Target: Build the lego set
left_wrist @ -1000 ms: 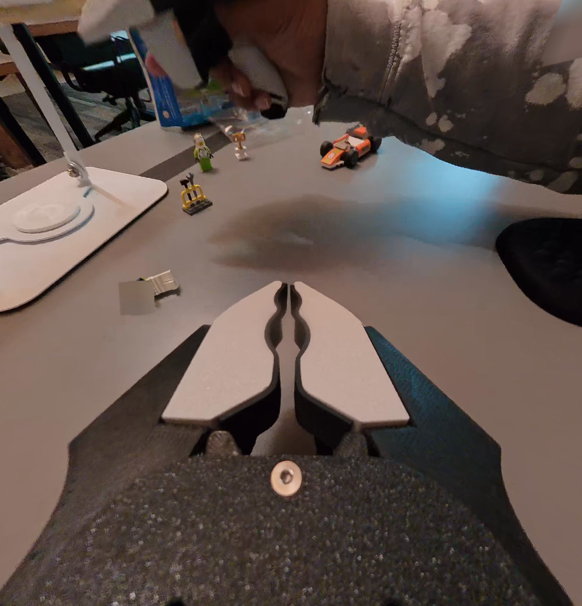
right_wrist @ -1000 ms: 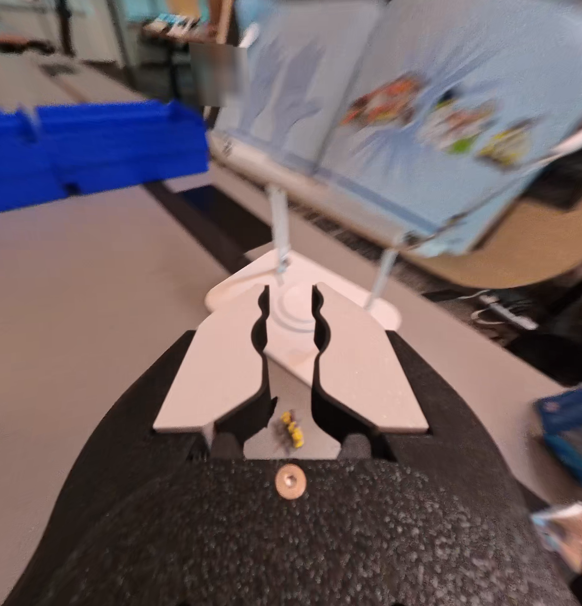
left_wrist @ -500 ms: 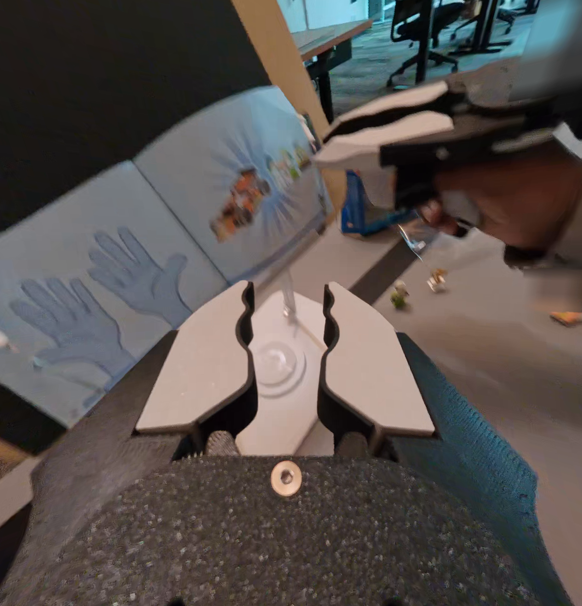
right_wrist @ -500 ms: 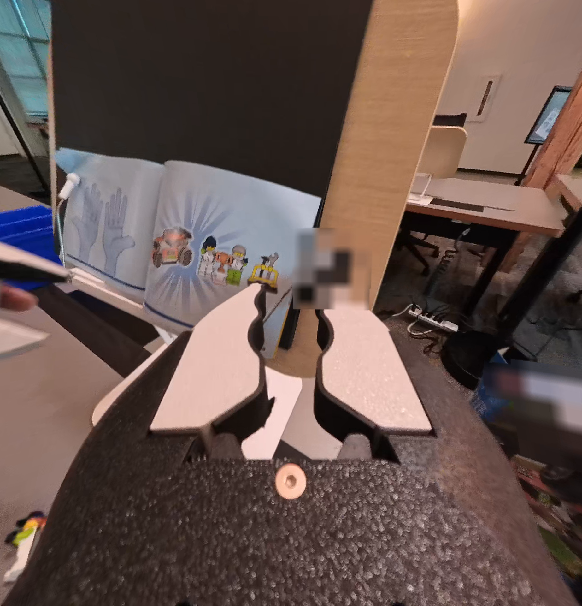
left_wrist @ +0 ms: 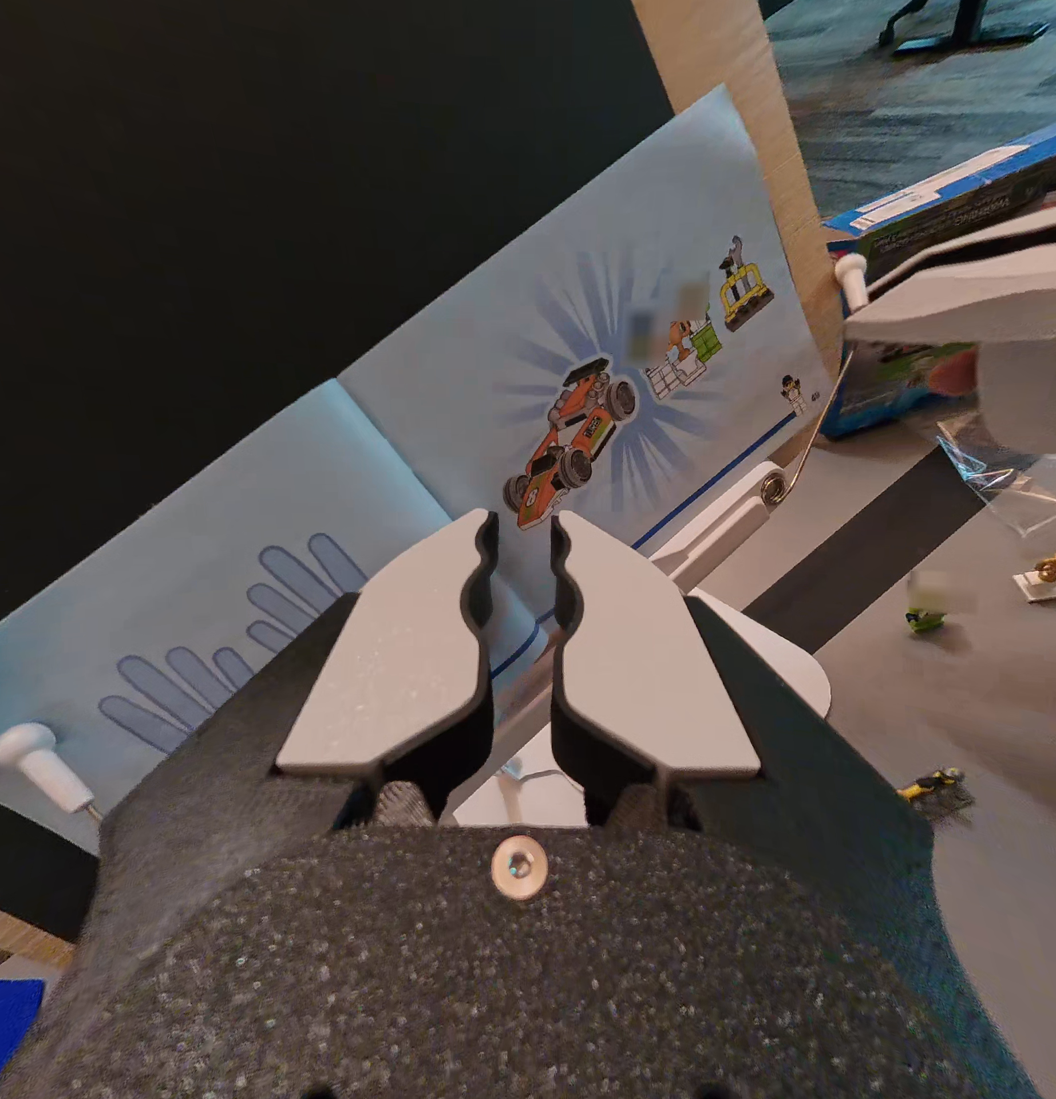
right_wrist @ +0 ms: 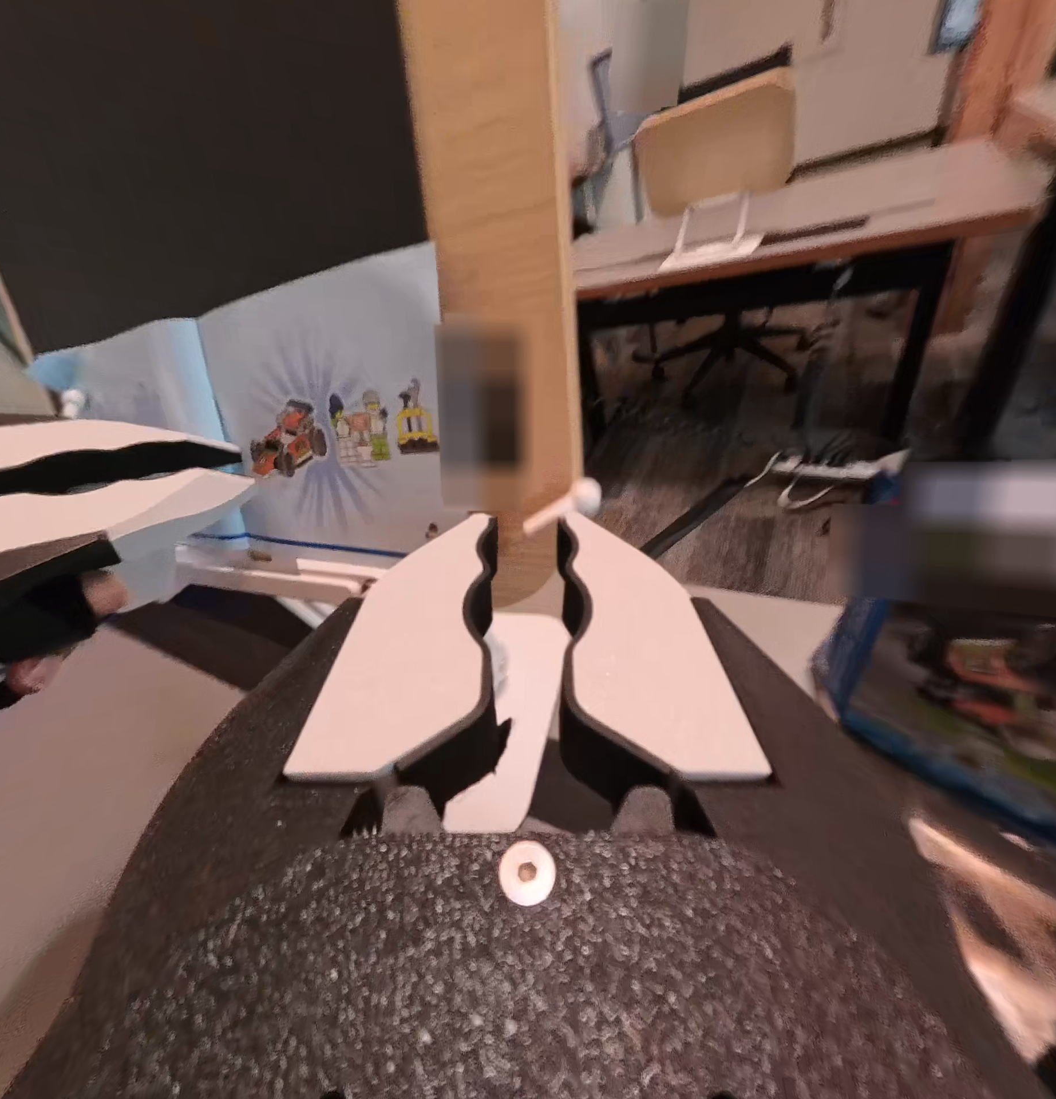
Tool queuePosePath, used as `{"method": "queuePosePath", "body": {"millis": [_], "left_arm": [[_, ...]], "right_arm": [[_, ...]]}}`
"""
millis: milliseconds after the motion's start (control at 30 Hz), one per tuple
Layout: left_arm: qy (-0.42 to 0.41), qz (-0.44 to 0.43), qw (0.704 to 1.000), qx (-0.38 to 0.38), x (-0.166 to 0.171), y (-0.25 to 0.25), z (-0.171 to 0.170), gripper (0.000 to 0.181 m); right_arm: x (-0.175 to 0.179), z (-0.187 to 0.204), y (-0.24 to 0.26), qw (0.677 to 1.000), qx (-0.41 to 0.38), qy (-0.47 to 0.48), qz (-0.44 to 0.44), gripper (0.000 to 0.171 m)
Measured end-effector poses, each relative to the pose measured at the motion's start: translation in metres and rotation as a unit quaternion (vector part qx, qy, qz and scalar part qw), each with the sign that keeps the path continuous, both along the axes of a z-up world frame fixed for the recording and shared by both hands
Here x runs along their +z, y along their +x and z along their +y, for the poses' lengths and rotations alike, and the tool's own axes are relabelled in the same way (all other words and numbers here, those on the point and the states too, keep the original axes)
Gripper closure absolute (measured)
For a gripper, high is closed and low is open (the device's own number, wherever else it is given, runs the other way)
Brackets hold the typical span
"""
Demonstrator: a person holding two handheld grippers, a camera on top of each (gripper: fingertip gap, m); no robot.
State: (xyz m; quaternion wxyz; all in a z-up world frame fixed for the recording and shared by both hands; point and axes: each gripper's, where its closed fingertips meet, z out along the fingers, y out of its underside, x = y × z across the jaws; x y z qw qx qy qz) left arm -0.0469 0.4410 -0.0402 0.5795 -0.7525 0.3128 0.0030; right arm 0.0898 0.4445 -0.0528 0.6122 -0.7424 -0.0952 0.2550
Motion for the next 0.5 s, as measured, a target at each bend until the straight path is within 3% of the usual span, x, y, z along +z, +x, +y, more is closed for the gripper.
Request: {"method": "queuePosePath", "body": {"millis": [100, 200, 300, 367, 500], "left_arm": [[-0.004, -0.006, 1.000, -0.003, 0.000, 0.000, 0.000, 0.165], [-0.007, -0.011, 1.000, -0.007, 0.000, 0.000, 0.000, 0.165], [-0.010, -0.019, 1.000, -0.011, 0.001, 0.000, 0.000, 0.165], [-0.011, -0.021, 1.000, -0.014, 0.001, 0.000, -0.001, 0.165], [-0.012, -0.020, 1.000, -0.019, 0.001, 0.000, 0.000, 0.166]], "right_arm": [[0.029, -0.009, 0.016, 0.991, -0.062, 0.090, -0.082, 0.144], [0.055, -0.016, -0.016, 0.965, -0.010, 0.179, -0.191, 0.125], [0.050, -0.006, -0.042, 0.914, 0.006, 0.238, -0.327, 0.113], [0.047, 0.002, -0.052, 0.889, 0.004, 0.268, -0.372, 0.112], [0.036, 0.019, -0.056, 0.888, -0.001, 0.246, -0.388, 0.115]]}}
